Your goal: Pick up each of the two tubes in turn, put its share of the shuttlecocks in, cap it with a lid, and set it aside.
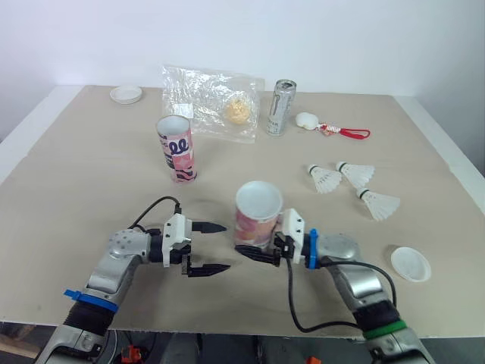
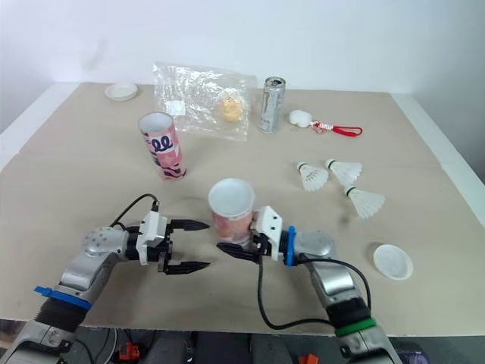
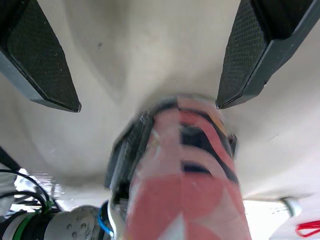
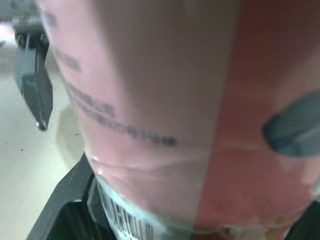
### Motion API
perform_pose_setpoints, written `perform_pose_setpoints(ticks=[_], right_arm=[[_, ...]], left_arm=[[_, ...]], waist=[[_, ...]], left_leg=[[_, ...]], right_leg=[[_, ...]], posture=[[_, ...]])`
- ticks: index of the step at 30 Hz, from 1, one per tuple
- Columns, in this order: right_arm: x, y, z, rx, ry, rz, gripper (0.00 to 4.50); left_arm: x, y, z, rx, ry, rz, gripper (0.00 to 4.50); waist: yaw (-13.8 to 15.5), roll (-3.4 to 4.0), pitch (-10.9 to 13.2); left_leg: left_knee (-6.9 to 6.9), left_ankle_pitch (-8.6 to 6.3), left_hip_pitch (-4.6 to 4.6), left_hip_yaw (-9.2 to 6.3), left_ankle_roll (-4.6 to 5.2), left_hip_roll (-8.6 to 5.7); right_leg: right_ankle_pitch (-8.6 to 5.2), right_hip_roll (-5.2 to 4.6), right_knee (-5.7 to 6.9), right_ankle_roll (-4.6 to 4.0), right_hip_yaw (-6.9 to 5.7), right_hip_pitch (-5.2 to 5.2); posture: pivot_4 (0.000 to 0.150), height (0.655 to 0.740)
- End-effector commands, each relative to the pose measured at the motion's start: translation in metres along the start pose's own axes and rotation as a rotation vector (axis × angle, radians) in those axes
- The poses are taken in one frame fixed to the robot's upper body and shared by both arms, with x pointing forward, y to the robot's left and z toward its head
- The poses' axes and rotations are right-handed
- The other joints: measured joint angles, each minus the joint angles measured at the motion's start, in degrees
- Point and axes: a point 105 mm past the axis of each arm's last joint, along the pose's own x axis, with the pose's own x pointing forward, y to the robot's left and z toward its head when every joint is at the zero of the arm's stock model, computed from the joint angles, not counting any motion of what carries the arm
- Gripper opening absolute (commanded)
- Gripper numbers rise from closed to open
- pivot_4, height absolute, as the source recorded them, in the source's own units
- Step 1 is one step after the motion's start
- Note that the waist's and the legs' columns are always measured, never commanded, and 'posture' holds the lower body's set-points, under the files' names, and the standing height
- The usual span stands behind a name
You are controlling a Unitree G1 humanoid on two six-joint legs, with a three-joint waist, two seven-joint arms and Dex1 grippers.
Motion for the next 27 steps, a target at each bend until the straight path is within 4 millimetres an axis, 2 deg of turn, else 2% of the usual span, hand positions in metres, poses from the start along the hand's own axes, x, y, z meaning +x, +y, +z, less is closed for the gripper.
perform_pose_setpoints(ticks=[1,5,7,11,13,14,17,20,27], right_arm=[[-0.042,-0.019,0.045,-0.011,-0.120,-0.247,3.03],[-0.098,-0.035,0.064,0.011,-0.151,-0.550,3.03],[-0.137,-0.049,0.066,0.005,-0.137,-0.757,3.03],[-0.213,-0.073,0.055,0.007,-0.092,-1.129,3.03],[-0.252,-0.080,0.041,0.034,-0.060,-1.297,3.03],[-0.266,-0.083,0.034,0.052,-0.041,-1.352,3.03],[-0.284,-0.087,0.020,0.089,0.000,-1.422,3.03],[-0.299,-0.095,0.003,0.121,0.056,-1.470,3.03],[-0.304,-0.108,-0.016,0.173,0.097,-1.478,3.03]], left_arm=[[0.011,-0.001,0.012,0.040,-0.020,-0.057,4.50],[0.019,-0.003,0.015,0.043,-0.029,-0.100,4.50],[0.023,-0.004,0.019,0.043,-0.041,-0.121,4.50],[0.028,-0.004,0.023,0.046,-0.059,-0.141,4.50],[0.030,-0.006,0.026,0.045,-0.072,-0.151,4.50],[0.031,-0.007,0.027,0.045,-0.076,-0.153,4.50],[0.032,-0.009,0.028,0.043,-0.078,-0.153,4.50],[0.032,-0.008,0.028,0.016,-0.090,-0.128,4.50],[0.034,-0.005,0.031,-0.018,-0.111,-0.074,4.50]], waist=[[0.0,0.00,0.0],[0.1,0.07,0.0],[0.1,0.06,0.0],[-0.1,0.08,0.0],[-0.1,0.08,0.0],[-0.1,0.09,0.0],[-0.1,0.10,0.0],[-0.4,0.46,-0.2],[-0.4,0.60,-0.2]], left_leg=[[0.00,0.00,-0.01,0.00,0.00,-0.01],[-0.01,0.00,0.00,-0.08,0.00,-0.02],[0.01,0.00,0.01,-0.05,0.00,-0.03],[0.05,0.02,0.07,0.02,0.03,-0.03],[0.05,0.04,0.10,0.05,0.07,-0.02],[0.05,0.04,0.10,0.05,0.07,-0.02],[0.05,0.06,0.10,0.06,0.11,-0.03],[0.04,0.08,0.15,0.14,0.14,-0.03],[0.04,0.12,0.20,0.20,0.20,-0.07]], right_leg=[[-0.01,-0.02,0.00,0.02,-0.01,-0.01],[-0.10,0.00,0.03,0.09,-0.06,0.05],[-0.12,-0.04,0.02,0.09,-0.05,0.07],[-0.12,-0.07,0.02,-0.09,-0.05,0.07],[-0.10,-0.07,0.02,-0.19,-0.05,0.08],[-0.09,-0.07,0.02,-0.19,-0.05,0.08],[-0.08,-0.08,0.02,-0.20,-0.04,0.08],[-0.06,-0.07,0.02,-0.20,0.07,0.08],[-0.03,-0.06,0.02,-0.15,0.19,0.12]], posture=[[0.150,0.7400],[0.150,0.7400],[0.150,0.7400],[0.150,0.7400],[0.150,0.7400],[0.150,0.7400],[0.150,0.7400],[0.150,0.7400],[0.150,0.7400]])
